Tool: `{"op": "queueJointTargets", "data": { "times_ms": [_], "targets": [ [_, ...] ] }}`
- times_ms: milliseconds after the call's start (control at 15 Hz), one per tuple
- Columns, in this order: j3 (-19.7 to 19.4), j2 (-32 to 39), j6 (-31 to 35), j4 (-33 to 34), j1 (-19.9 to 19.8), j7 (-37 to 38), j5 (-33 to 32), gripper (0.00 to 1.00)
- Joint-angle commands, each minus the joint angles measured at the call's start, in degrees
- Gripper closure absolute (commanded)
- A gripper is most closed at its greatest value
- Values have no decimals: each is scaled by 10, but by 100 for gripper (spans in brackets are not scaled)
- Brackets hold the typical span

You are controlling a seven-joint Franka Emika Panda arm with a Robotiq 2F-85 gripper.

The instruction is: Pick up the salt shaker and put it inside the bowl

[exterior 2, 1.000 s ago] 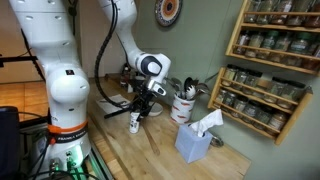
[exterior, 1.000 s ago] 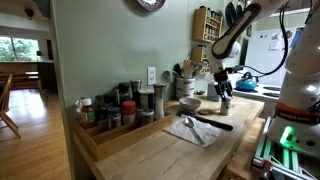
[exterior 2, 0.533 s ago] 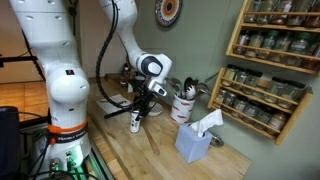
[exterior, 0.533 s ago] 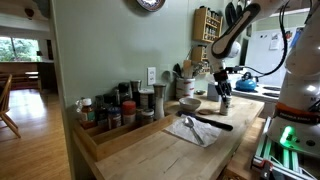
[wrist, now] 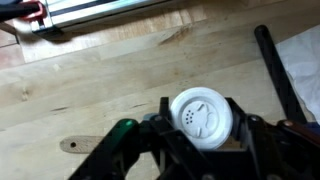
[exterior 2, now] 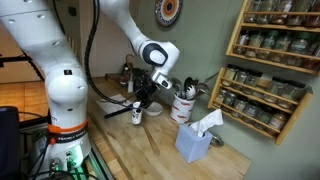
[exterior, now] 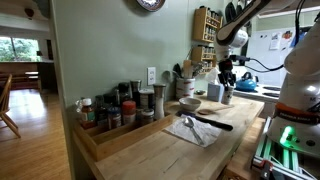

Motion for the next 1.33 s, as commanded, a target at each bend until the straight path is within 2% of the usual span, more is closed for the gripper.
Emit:
{"op": "queueJointTargets", "data": {
  "times_ms": [0, 400, 1067, 1267],
  "targets": [
    [-16, -19, -48, 16, -29, 51, 34, 69],
    [-19, -2, -13, 34, -72, 165, 57, 69],
    [-28, 50, 23, 69, -115, 353, 132, 69],
    [-33, 74, 26, 87, -115, 409, 173, 69]
  ]
}}
